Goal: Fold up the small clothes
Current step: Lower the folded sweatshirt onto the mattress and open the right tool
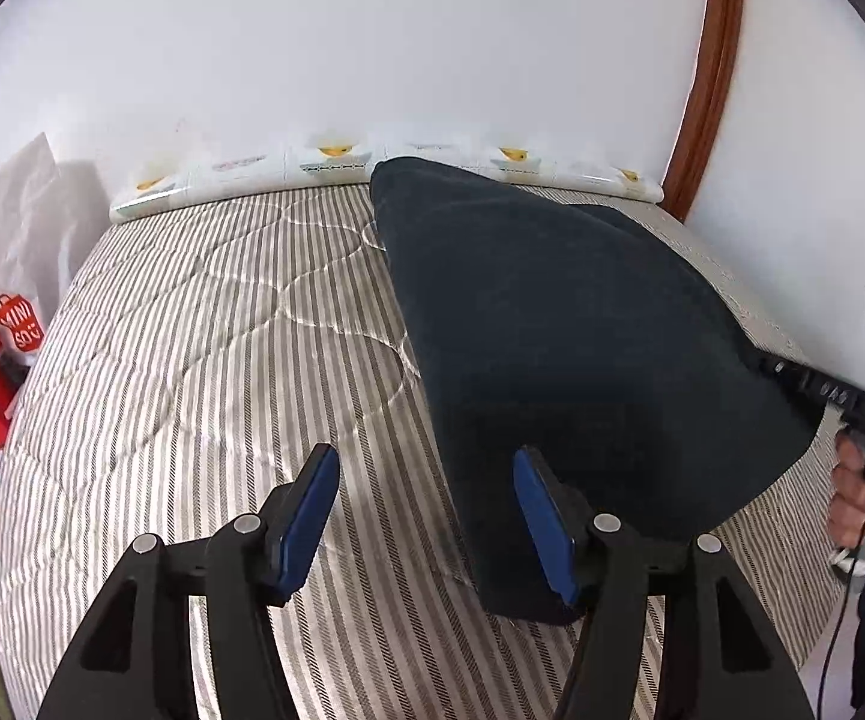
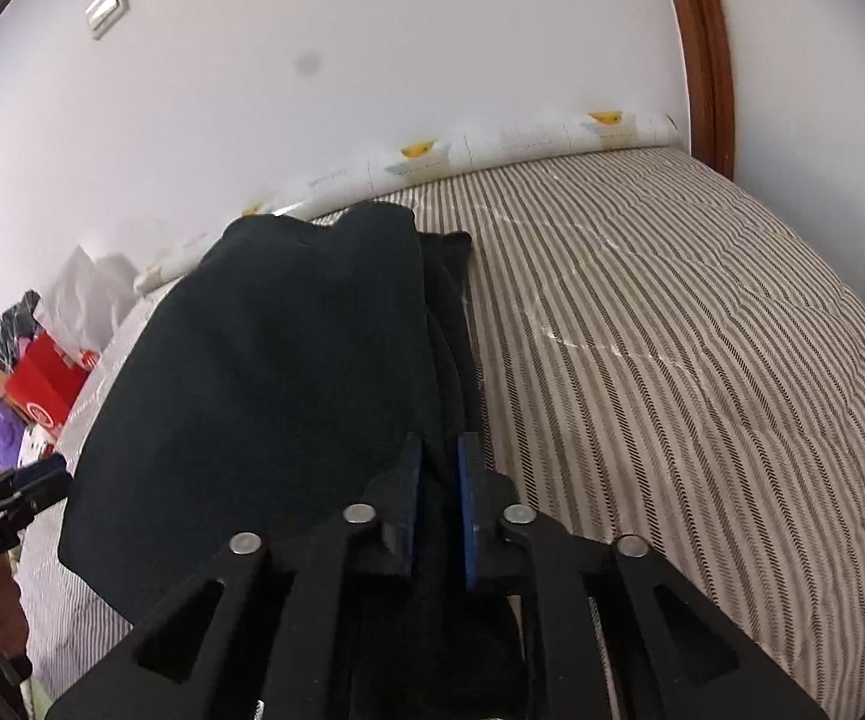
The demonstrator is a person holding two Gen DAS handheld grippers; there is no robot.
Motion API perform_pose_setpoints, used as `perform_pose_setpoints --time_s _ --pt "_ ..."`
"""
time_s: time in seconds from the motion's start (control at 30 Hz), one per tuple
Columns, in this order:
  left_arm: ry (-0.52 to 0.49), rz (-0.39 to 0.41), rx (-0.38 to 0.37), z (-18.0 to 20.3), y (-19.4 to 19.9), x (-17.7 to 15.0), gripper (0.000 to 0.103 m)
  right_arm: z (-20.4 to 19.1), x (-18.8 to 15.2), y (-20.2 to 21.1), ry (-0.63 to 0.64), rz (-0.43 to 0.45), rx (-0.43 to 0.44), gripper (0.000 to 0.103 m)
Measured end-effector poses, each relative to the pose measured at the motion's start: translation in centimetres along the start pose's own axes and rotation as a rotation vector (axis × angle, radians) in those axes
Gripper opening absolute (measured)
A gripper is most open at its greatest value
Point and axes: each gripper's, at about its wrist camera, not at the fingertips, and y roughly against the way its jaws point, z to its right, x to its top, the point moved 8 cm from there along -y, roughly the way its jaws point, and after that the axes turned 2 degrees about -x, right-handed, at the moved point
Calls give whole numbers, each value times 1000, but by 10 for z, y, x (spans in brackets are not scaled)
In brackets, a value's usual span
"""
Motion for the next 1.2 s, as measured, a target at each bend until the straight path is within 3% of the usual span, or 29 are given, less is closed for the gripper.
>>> perform_pose_setpoints --time_s 0.23,0.4,0.6,0.67,0.7,0.83,1.0,1.07,1.2 --pt "12 -11 12 -12 -14 21 58 -15 63 4 92 -9 -43 32" --pt "35 -31 -1 -17 -28 35 58 -38 97 -38 161 -97 -31 36" --pt "39 -45 -28 -14 -42 41 60 -42 115 -108 88 -205 -19 36" --pt "32 -43 -31 -12 -46 43 60 -44 120 -121 74 -200 -35 22" --pt "29 -43 -29 -12 -48 44 60 -47 125 -122 79 -171 -34 5" --pt "30 -34 -56 -9 -49 48 60 -41 144 -87 114 29 -41 2" --pt "18 -30 -57 -2 -53 51 60 -11 133 -120 40 -82 -23 2" --pt "14 -32 -46 -2 -53 50 60 -14 129 -125 61 -92 -33 4" --pt "36 -41 -61 -6 -50 46 60 0 123 -113 -3 -118 -29 21"
